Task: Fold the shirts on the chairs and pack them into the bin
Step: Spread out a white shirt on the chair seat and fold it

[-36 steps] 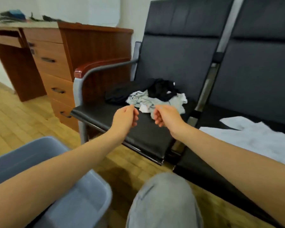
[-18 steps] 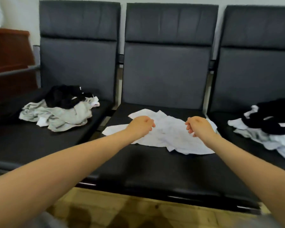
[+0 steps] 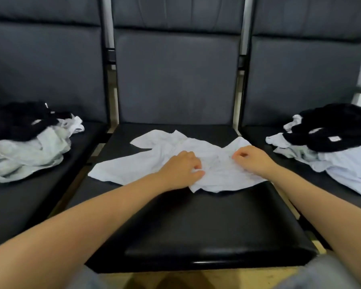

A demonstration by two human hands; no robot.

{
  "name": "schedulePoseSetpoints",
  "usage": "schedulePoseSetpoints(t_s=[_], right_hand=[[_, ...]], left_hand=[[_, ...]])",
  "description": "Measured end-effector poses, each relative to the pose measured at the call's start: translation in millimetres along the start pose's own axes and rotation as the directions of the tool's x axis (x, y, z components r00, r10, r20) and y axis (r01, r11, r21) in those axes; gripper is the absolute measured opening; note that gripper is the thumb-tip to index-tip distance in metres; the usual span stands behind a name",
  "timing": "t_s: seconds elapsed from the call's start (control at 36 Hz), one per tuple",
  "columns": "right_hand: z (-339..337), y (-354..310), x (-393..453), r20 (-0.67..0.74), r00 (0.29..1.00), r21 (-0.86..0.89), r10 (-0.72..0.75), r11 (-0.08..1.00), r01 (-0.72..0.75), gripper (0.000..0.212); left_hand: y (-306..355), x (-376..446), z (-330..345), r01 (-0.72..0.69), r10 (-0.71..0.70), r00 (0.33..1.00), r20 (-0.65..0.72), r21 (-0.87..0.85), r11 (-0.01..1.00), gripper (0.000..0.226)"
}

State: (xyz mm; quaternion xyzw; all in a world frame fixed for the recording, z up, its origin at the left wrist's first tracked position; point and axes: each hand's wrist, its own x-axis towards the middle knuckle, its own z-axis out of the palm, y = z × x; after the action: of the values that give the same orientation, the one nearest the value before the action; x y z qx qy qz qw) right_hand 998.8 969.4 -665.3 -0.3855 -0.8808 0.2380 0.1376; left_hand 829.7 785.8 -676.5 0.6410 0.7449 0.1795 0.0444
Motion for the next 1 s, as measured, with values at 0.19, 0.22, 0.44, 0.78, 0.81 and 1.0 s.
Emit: schedulePoseSetpoints(t_s=[0.19,0.22,0.44,0.78,0.81,1.0], right_hand=[[10,-22,-20,0.119,0.957,0.032,-0.263,0.965,0.261,0.03],[13,-27,-21,0.125,0.951,0.006,-0.283,0.959,0.285,0.031],[-5,-67,-28,-0.15,0.966,0.428,-0.21,0.867,0.255,0.033],[-2,-46,-28,0.055,0.995,0.173,-0.088,0.982,0.077,0.021],[-3,-42,-30,0.074,0.994,0.114,-0.078,0.991,0.069,0.022],[-11,-27,-53,0.169,0.986,0.123,-0.012,0.992,-0.009,0.032]], left_hand=[[-11,-12,-39,0.196,-0.404,0.895,-0.187,-0.65,0.734,0.026],[-13,-12,-47,0.211,-0.474,0.86,-0.189,-0.714,0.668,0.026],[-36,-30,-92,0.128,-0.496,0.815,-0.299,-0.743,0.657,0.042],[-58,-70,-63,0.4,-0.401,0.913,0.072,0.029,0.916,0.034],[-55,-69,-63,0.405,-0.404,0.913,0.054,-0.014,0.914,0.033],[-28,-41,-49,0.399,-0.418,0.907,-0.055,-0.21,0.893,0.046]])
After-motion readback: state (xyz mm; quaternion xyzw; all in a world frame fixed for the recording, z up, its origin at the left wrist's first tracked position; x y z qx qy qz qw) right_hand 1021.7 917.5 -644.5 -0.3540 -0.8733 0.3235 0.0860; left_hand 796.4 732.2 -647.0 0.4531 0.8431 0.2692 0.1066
